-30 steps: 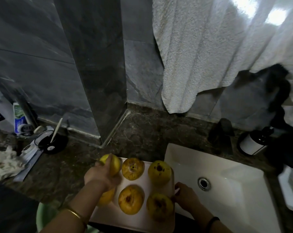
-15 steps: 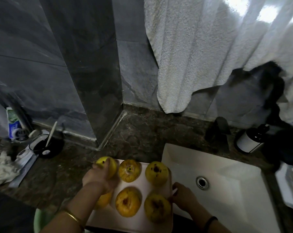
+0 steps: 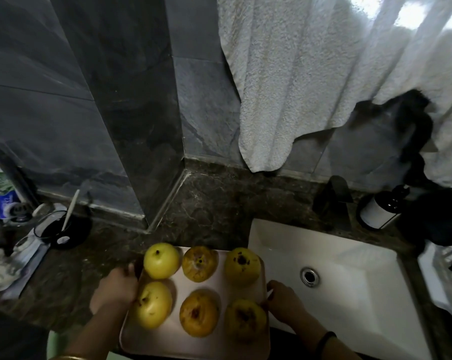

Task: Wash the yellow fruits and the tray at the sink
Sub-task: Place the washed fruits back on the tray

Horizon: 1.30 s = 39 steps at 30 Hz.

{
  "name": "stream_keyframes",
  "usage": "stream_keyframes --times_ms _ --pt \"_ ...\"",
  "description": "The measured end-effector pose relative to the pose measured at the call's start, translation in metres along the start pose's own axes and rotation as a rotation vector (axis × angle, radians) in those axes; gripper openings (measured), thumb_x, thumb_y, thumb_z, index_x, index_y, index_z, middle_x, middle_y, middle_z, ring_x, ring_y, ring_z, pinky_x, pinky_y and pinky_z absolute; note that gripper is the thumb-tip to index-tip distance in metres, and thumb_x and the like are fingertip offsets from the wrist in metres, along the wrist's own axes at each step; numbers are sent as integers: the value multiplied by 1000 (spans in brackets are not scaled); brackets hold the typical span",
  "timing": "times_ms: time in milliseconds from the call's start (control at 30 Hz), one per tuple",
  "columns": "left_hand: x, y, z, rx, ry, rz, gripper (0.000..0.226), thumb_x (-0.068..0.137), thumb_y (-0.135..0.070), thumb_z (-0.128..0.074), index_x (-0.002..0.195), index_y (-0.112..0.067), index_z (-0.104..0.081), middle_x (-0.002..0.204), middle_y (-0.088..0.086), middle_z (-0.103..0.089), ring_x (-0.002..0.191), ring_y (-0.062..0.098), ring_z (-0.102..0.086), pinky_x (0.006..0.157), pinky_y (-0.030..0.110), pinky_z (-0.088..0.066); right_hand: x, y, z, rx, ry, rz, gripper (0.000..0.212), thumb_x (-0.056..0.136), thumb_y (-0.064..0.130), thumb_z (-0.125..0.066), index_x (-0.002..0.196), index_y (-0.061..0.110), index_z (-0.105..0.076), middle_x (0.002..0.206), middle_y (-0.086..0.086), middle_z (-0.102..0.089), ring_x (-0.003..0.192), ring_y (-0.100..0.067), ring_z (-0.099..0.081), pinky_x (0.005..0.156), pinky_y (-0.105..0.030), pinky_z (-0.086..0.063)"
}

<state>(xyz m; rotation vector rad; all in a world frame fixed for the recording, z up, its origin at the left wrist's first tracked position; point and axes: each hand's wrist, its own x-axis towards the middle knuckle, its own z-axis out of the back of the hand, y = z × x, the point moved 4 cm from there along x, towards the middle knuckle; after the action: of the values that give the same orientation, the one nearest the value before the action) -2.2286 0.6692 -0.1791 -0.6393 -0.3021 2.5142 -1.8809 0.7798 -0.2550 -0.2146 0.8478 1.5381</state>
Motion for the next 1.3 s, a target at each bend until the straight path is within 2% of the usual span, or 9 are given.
stream_keyframes --times_ms 300,533,633,800,867,900,1000,1133,1300 --pt "6 10 -19 -2 114 81 39 91 -33 -50 112 -3 -65 115 25 -62 107 38 -59 85 37 -46 2 3 0 -12 -12 -6 27 89 29 -58 112 16 -57 114 -6 -64 103 -22 -60 78 -26 -45" --pt "2 -15 3 3 -182 16 28 89 -29 -52 103 -9 -65 104 23 -65 97 40 -61 72 36 -42 -6 3 8 -60 13 -3 36 84 36 -64 117 24 -55 116 -3 -63 104 -20 -59 82 -27 -45" --pt "-3 -37 8 2 -257 -139 20 88 -26 -54 100 -13 -64 99 21 -66 92 39 -63 68 35 -41 -12 8 22 -77 -83 -1 21 84 38 -65 90 26 -49 105 -1 -58 95 -18 -56 77 -27 -43" --pt "-21 -75 2 -19 -280 -389 17 90 -23 -53 104 -21 -62 103 9 -65 87 31 -62 68 31 -45 -26 16 62 141 -357 45 33 82 9 -60 64 24 -37 70 6 -44 75 -16 -48 70 -29 -44" --pt "-29 -89 -4 1 -233 -446 22 88 -22 -57 110 -22 -61 114 7 -61 93 28 -62 68 30 -46 -32 11 74 229 -375 61 17 79 3 -62 80 20 -58 88 2 -59 85 -18 -56 85 -36 -51" --pt "-33 -95 -7 25 -206 -478 28 86 -21 -59 114 -22 -59 118 7 -57 95 28 -61 68 31 -46 -33 9 76 229 -309 71 30 80 5 -64 107 17 -62 115 -1 -60 104 -19 -57 96 -33 -46" --pt "-49 -117 -19 92 -161 -554 45 82 -19 -65 126 -19 -55 130 9 -46 100 30 -59 69 33 -45 -37 -7 85 240 -213 90 65 86 17 -64 145 21 -35 149 0 -36 133 -17 -39 107 -25 -31" --pt "-68 -147 -34 33 -156 -640 42 80 -13 -68 121 -12 -61 136 13 -43 107 34 -57 79 40 -49 -51 -36 131 311 -564 69 32 91 18 -58 123 20 -58 126 -1 -58 102 -16 -58 82 -23 -42" --pt "-113 -197 -79 44 -104 -670 40 86 -20 -62 125 -19 -57 141 5 -37 114 25 -54 88 37 -47 -50 -121 225 441 -915 -6 30 86 8 -60 115 4 -59 114 -16 -58 98 -30 -58 75 -28 -39"
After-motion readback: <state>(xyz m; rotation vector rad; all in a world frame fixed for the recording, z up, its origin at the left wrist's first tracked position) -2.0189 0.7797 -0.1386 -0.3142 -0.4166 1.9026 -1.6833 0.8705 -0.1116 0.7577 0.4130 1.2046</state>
